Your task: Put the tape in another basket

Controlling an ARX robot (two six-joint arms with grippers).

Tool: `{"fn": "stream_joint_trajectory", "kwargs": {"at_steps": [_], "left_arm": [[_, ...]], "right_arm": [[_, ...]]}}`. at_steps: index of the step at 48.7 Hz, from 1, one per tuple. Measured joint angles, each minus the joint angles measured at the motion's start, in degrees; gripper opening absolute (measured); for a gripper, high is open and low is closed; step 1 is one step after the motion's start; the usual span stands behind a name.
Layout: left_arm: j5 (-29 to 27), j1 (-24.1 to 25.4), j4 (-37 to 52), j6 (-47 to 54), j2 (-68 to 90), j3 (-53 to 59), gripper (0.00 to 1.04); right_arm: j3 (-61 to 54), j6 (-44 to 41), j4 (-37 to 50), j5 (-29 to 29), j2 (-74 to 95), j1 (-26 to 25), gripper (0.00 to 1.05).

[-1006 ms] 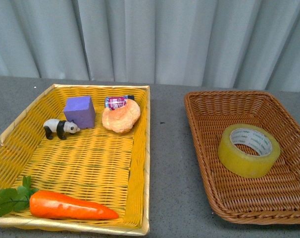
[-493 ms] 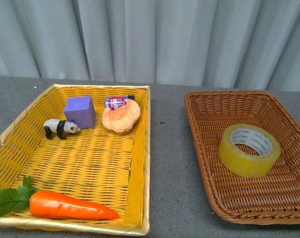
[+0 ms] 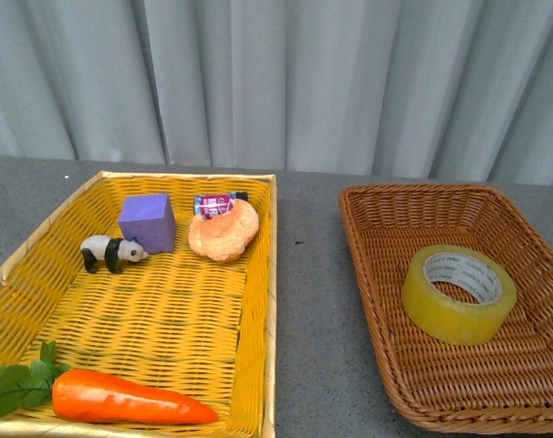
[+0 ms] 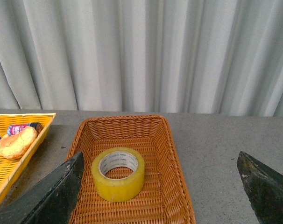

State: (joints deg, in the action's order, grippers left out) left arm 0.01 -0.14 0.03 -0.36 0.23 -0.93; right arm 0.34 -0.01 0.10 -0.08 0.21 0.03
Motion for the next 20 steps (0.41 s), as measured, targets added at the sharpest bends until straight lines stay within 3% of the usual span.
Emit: {"fn": "stream_joint_trajectory", "kwargs": {"at_steps": [20], "left_arm": [[0.0,0.0,0.0,0.0,0.0,0.0,0.98]], "right_arm": [[0.0,-0.02,0.0,0.0,0.0,0.0,0.96]]}}
